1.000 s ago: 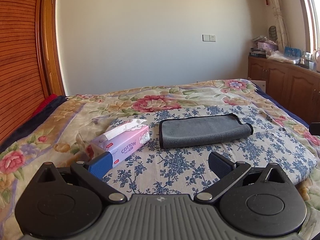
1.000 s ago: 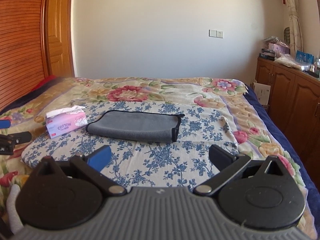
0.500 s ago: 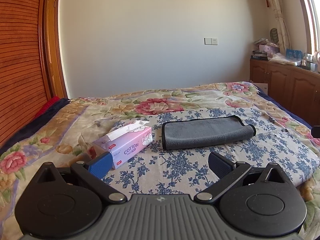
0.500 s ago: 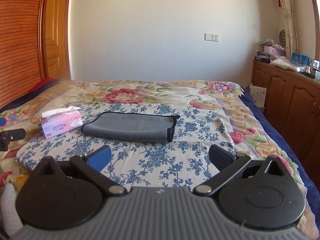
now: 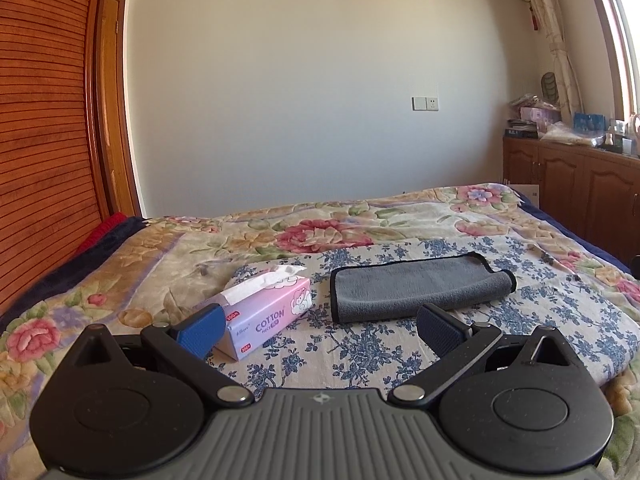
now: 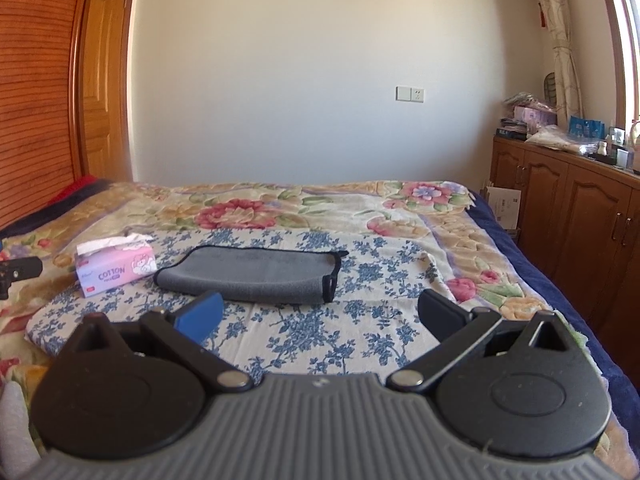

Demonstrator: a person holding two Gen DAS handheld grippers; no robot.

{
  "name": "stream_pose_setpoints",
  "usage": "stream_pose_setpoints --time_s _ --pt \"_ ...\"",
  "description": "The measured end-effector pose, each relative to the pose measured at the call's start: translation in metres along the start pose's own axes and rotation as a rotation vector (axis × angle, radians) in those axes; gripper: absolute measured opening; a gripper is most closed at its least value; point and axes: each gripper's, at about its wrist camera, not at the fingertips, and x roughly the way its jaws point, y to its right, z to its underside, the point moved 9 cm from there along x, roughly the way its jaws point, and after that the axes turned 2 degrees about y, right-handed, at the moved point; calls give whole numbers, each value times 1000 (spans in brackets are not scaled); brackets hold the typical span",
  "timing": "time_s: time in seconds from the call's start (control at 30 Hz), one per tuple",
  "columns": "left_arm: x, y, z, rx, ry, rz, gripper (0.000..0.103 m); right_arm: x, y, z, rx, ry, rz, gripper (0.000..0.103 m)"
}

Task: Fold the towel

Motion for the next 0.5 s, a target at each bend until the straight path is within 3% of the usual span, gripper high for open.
stream_pose_setpoints --time_s 0.5 --pt "-6 -1 -7 -14 41 7 103 -3 1 -3 -8 42 15 103"
